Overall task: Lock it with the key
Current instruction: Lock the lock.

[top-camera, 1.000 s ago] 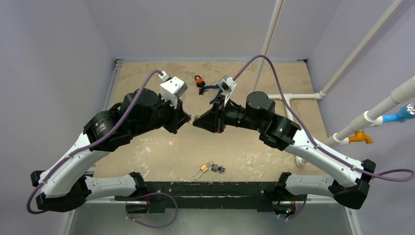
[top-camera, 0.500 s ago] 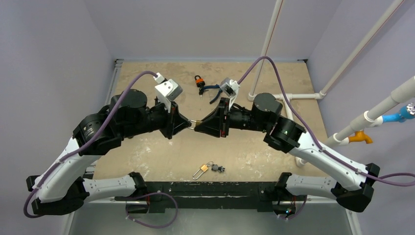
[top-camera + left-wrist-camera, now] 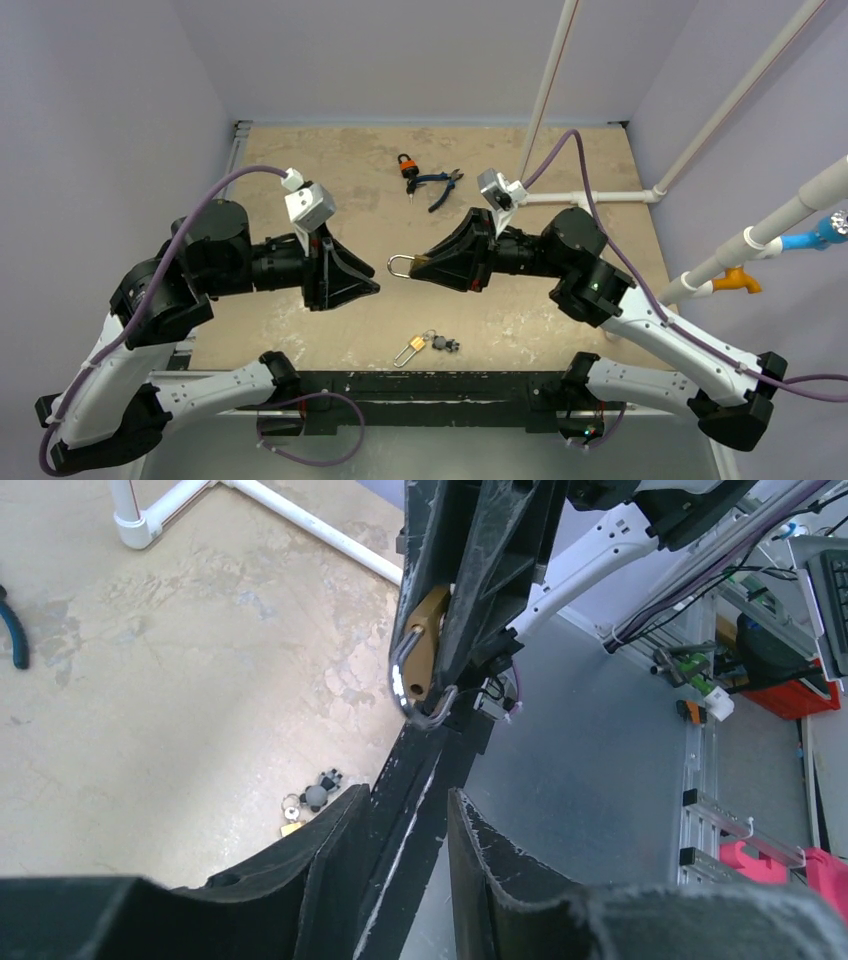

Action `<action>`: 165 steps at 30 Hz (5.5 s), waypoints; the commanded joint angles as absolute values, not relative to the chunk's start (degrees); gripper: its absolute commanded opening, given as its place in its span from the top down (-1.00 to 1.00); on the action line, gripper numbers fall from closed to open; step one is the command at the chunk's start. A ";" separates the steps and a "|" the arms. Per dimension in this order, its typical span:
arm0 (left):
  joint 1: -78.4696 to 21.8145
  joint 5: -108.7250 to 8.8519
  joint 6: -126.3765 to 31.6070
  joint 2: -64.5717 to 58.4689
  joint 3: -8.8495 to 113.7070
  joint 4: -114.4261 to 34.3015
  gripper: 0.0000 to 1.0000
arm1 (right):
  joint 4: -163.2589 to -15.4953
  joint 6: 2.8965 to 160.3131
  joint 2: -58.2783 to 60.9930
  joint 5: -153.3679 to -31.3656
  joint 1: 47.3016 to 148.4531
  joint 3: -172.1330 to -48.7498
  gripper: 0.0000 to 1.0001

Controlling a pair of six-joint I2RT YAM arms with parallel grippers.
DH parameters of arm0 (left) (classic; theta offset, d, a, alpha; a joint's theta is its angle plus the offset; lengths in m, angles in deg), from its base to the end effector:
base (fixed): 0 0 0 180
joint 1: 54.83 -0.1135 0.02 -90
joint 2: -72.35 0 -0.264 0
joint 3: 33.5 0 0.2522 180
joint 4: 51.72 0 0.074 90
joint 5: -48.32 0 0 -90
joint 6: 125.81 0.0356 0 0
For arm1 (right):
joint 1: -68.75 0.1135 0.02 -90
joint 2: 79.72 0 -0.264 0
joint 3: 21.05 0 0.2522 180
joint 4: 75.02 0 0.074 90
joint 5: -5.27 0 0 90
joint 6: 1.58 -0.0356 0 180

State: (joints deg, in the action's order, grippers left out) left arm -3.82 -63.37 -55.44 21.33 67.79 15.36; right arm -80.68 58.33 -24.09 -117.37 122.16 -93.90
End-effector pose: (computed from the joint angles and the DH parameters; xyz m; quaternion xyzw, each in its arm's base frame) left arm 0.0638 -0.0997 0.4817 0.3212 0.7288 -0.4618 0.3904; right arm 0.1120 0.1831 0.4269 -0.3358 0.5503 0.6276 0.4364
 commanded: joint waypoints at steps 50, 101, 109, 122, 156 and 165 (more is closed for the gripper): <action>-12.90 -74.53 -71.47 21.99 67.22 -0.75 1.00 | -60.28 52.00 -23.08 -120.65 122.01 -93.32 0.07; -12.25 -67.75 -63.91 18.46 64.37 4.58 1.00 | -74.59 53.05 -19.37 -124.19 122.01 -102.90 1.00; -4.02 -59.34 -61.43 13.46 68.64 6.55 1.00 | -76.30 53.82 -17.78 -121.97 122.38 -103.95 1.00; -1.56 -55.17 -61.13 9.06 74.23 10.08 1.00 | -88.47 62.52 -16.01 -106.91 126.36 -108.47 1.00; 5.32 -71.61 -70.57 11.17 69.89 -20.29 1.00 | -92.28 65.87 -5.04 -89.98 131.20 -109.21 1.00; 8.01 -73.28 -69.68 8.36 73.50 -19.42 1.00 | -92.20 66.01 -3.18 -89.52 131.15 -108.99 1.00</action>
State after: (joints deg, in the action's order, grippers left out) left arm -0.89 -40.81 -60.45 13.64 70.50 5.98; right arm -96.77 66.55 -14.21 -88.21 129.90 -111.01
